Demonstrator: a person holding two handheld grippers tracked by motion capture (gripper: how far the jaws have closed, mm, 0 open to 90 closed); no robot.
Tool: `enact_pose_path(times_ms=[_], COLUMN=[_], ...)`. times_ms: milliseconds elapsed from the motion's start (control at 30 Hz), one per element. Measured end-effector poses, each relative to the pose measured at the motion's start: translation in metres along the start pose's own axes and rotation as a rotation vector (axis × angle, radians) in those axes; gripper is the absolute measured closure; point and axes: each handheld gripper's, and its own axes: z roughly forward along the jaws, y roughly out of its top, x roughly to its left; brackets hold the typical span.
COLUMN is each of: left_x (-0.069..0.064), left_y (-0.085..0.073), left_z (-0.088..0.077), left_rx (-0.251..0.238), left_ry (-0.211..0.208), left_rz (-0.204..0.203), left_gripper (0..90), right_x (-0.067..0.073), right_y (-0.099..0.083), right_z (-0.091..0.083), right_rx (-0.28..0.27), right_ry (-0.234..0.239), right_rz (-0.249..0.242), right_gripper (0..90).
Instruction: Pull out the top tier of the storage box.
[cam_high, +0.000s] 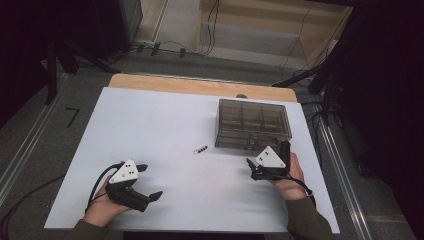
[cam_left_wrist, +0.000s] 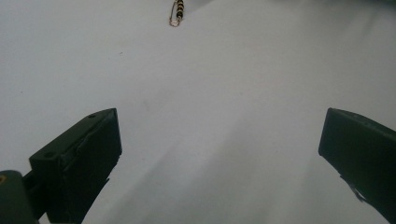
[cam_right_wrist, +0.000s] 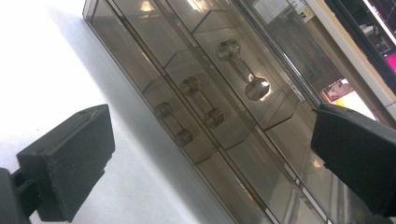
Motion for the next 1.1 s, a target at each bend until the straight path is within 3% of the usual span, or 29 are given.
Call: enact_pose_path(times_ms=[1100], left_x=[-0.0004], left_y=[0.0], left_z=[0.0008], left_rx=[0.007], left_ry=[0.007], left_rz=[0.008], left_gripper=[0.0], right_x=[0.0061], right_y=[0.0015], right_z=[0.0009], right_rx=[0.02], right_ry=[-0.089], right_rz=[-0.144], right_gripper=[0.0])
